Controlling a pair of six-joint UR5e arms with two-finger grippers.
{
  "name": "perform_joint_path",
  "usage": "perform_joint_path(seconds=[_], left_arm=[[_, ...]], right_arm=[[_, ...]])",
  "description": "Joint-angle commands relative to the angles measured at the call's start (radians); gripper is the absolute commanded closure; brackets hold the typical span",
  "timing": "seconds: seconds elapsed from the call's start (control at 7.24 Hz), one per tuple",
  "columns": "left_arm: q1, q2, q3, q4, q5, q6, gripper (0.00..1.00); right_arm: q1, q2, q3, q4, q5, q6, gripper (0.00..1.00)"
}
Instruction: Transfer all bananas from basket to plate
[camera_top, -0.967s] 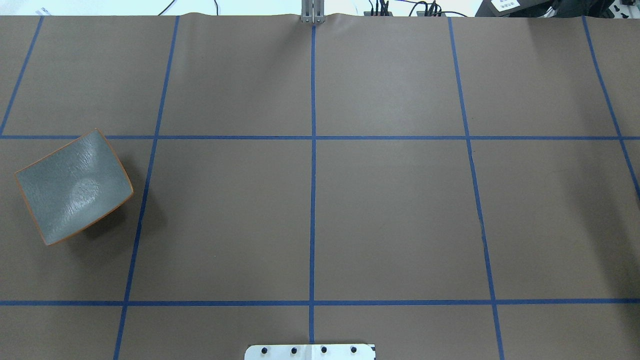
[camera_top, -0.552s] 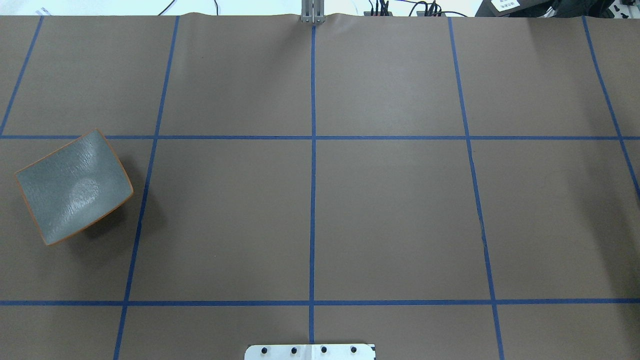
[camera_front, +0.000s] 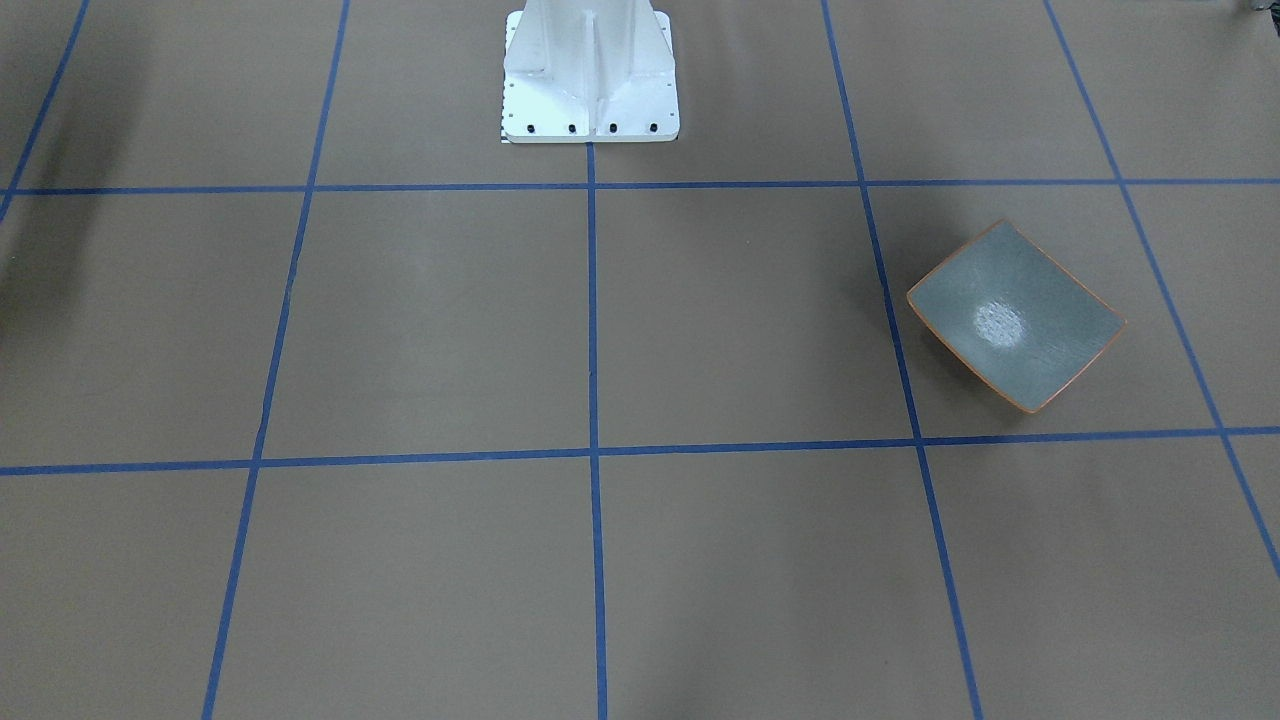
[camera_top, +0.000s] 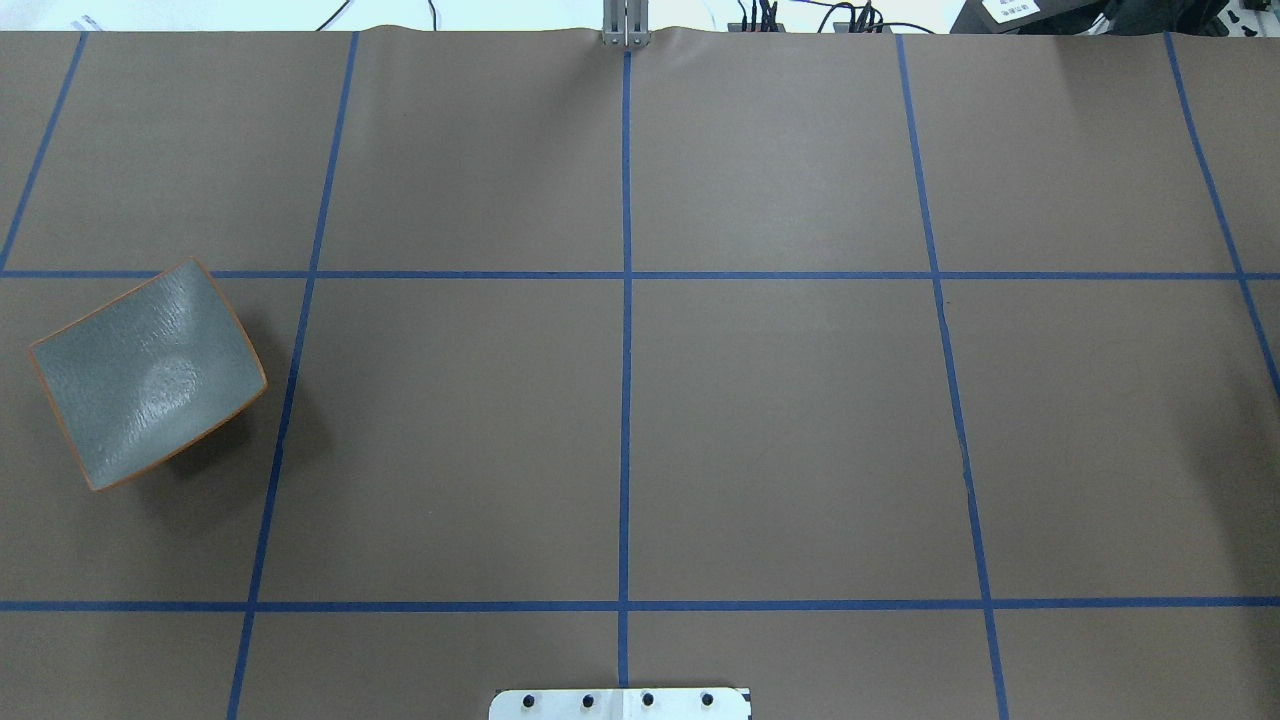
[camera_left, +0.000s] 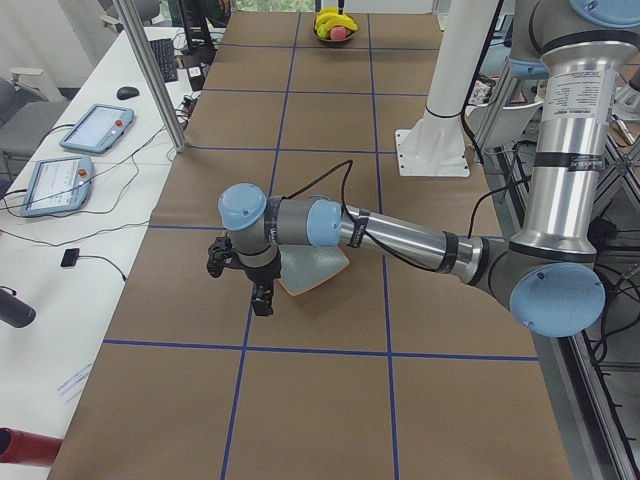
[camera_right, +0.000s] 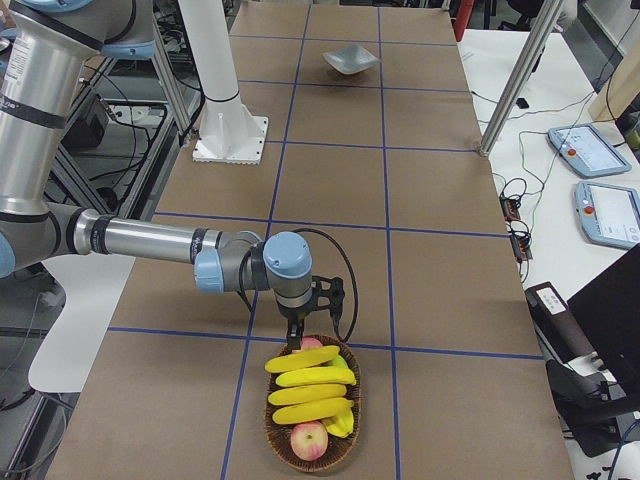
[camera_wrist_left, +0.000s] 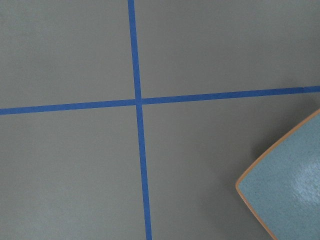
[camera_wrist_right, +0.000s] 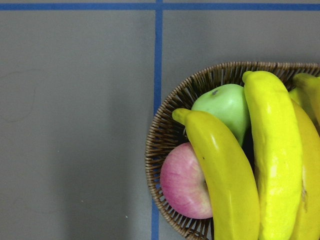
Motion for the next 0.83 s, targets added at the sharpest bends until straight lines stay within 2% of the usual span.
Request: perform_joint_path(seconds=[0.0,0.14,0.28,0.41,0.69], left_arm=[[0.002,0.002,0.0,-0.001,0.0,-0.001,0.0],[0.002,0.002,0.0,-0.001,0.0,-0.001,0.0],[0.002,0.002,0.0,-0.001,0.0,-0.001,0.0],[0.002,0.002,0.0,-0.001,0.0,-0.001,0.0],[0.002,0.002,0.0,-0.001,0.0,-0.001,0.0]], right_arm=[[0.0,-0.037,-0.02,0.002,-0.025,-0.137,0.03],[-0.002,-0.04,-0.04,0.048,-0.034,-0.152,0.03],[-0.003,-0.04,-0.133,0.165,-0.037,-0.143,0.03],[-0.003,-0.034,-0.159,0.232,-0.033,-0.09,0.03],[-0.011,-0.035,-0.176,0.239,-0.016,-0.057,0.03]])
